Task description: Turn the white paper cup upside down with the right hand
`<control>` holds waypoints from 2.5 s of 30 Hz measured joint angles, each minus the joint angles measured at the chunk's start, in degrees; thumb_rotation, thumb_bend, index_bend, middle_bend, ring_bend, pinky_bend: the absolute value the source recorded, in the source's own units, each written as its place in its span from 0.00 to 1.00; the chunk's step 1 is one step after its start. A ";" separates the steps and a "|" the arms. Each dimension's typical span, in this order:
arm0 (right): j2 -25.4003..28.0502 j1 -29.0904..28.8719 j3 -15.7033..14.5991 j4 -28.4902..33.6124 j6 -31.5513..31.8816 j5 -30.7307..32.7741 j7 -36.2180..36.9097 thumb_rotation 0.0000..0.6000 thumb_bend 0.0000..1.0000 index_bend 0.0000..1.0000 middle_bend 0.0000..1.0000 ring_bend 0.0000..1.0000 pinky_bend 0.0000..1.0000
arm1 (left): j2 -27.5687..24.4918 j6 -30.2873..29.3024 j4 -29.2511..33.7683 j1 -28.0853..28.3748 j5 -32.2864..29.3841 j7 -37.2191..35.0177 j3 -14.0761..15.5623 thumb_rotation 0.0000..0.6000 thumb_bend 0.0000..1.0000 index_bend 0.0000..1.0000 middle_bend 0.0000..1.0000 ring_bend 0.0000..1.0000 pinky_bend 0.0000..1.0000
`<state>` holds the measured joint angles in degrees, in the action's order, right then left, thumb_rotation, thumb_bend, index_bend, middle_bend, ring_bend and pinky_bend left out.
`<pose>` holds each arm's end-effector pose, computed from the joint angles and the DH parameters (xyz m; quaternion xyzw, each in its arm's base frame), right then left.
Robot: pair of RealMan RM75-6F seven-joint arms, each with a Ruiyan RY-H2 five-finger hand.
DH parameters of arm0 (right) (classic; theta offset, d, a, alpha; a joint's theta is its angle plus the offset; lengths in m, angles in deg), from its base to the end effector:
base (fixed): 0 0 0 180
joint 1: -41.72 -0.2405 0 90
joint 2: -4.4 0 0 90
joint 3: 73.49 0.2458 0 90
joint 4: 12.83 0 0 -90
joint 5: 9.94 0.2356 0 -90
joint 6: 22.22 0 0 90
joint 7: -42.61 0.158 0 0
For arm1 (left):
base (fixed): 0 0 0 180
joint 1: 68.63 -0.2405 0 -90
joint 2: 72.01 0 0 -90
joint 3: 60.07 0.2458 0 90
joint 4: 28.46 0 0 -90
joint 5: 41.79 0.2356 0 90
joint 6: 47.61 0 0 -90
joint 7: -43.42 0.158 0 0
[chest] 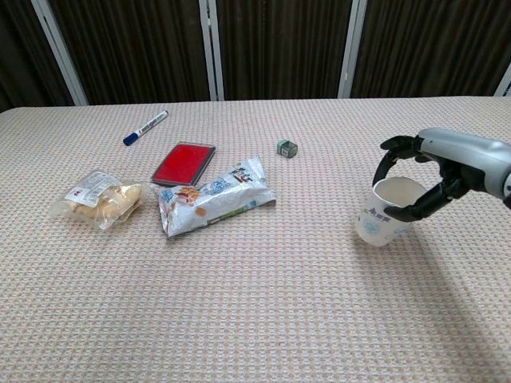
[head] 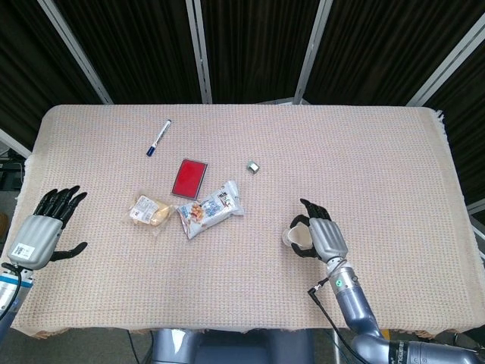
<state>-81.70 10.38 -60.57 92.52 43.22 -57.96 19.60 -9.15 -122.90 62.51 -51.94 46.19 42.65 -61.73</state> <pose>-0.1461 -0.2936 -0.0253 0.6011 -0.5659 0.3774 0.4195 -0.2825 0.2524 0.1116 -0.6834 -0.3563 -0.3802 0.5114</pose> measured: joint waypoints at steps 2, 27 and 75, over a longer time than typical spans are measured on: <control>-0.30 -0.19 0.02 -0.73 0.01 0.70 -0.13 1.00 0.22 0.41 0.00 0.00 0.00 | 0.00 0.04 0.02 0.02 -0.01 0.01 0.00 1.00 0.16 0.00 0.00 0.00 0.00; -2.35 0.16 -2.70 -5.68 8.67 5.82 -10.64 1.00 0.22 0.17 0.00 0.00 0.00 | 0.05 -0.06 0.16 -0.01 -0.14 0.29 -0.04 1.00 0.16 0.00 0.00 0.00 0.00; -8.21 2.27 5.76 -8.81 7.09 -1.99 7.44 1.00 0.15 0.41 0.03 0.00 0.00 | 0.04 0.07 0.06 0.12 -0.13 0.04 -0.02 1.00 0.16 0.00 0.00 0.00 0.00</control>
<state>-89.91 12.65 -54.82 83.71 50.32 -59.95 27.04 -9.11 -122.83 62.56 -51.81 46.06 42.70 -61.75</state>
